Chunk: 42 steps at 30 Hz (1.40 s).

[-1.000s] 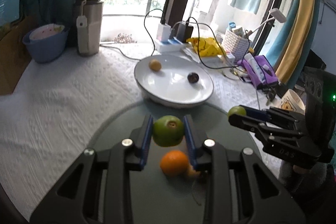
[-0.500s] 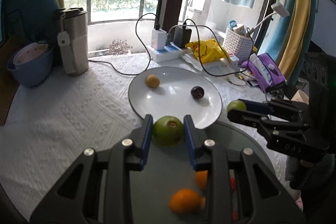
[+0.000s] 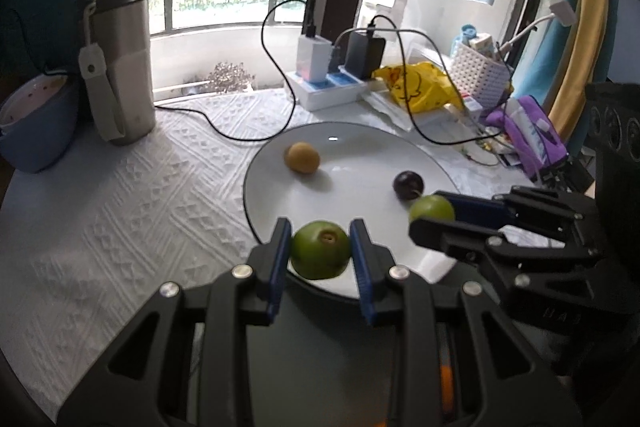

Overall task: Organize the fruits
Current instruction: 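Carry both green fruits into the white bowl and open both grippers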

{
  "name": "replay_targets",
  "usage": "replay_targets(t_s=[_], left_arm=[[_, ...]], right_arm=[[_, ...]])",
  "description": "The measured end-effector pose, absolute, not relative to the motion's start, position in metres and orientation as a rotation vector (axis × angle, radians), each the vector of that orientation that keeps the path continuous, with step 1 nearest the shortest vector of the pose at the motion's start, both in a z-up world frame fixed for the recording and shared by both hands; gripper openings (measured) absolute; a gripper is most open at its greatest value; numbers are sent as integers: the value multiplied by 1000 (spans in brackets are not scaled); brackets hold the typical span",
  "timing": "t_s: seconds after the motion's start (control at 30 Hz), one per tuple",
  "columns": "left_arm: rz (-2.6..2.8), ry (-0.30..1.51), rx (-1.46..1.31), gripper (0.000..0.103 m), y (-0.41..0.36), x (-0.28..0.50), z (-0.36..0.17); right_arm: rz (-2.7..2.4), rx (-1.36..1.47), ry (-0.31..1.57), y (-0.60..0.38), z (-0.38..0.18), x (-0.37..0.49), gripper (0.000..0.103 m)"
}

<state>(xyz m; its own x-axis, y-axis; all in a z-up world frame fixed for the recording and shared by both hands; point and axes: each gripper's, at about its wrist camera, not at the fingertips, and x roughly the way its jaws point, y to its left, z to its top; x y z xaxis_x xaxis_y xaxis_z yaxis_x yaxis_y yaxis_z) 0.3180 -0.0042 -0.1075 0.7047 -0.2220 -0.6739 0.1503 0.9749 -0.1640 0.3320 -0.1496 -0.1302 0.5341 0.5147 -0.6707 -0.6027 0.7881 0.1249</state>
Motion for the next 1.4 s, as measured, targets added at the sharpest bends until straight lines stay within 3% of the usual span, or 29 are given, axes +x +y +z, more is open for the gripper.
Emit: replay_targets(t_s=[0.67,0.8,0.9,1.4], left_arm=[[-166,792,-168,33,5,343,-117],[-149,760,-157,35,7,334,-107],[-138,733,-159,45,10,326,-97],[-128,673,-133,46,11,266,-74]], right_arm=[[601,-157,776,-134,-142,360,32],[582,-149,754,-139,-131,353,37],[575,-145,737,-143,-122,345,37],[554,-148,696,-160,-99,285,37]])
